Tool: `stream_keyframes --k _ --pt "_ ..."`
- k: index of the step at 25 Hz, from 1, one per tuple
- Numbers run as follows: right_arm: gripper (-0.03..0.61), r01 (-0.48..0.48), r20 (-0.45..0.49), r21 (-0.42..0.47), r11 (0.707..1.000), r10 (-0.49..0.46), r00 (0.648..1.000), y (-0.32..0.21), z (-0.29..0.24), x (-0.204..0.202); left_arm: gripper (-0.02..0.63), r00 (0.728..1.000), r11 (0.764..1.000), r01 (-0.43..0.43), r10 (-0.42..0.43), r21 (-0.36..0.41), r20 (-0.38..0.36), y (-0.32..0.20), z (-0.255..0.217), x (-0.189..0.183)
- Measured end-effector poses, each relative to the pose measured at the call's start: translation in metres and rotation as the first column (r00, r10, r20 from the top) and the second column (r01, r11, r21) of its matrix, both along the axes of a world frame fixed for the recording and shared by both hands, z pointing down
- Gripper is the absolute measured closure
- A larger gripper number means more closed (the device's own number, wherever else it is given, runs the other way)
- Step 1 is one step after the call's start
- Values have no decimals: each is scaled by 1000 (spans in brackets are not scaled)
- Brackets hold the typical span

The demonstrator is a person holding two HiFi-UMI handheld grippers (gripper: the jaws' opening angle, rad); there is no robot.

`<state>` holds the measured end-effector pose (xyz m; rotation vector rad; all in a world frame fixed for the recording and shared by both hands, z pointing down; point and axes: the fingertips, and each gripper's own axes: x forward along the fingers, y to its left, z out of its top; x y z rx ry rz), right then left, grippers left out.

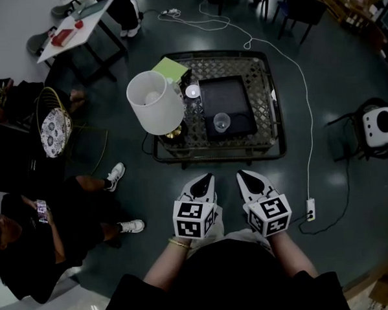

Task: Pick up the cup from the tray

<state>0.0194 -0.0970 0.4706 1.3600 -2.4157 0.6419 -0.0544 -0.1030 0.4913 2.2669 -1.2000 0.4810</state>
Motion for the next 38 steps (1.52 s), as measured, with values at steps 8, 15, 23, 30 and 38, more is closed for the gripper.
stream_keyframes --k 8,15,23,30,38 --pt "568 -24 -5 -26 999 23 1000 -40 7 -5 603 999 999 -43 43 -22 14 -35 13 -3" --pt "568 -73 -8 -34 997 73 997 -75 14 -2 603 995 995 -92 93 -34 20 -66 25 -1" --pt "568 -122 -8 -55 991 121 993 -96 19 10 601 991 992 -122 124 -35 45 -90 39 5" --pt "568 -146 -20 -75 986 145 989 -105 27 26 600 987 988 -142 145 -54 69 -104 52 21" --pt "568 -112 -17 -112 987 111 994 -120 45 36 545 990 989 -99 110 -111 94 -125 88 37"
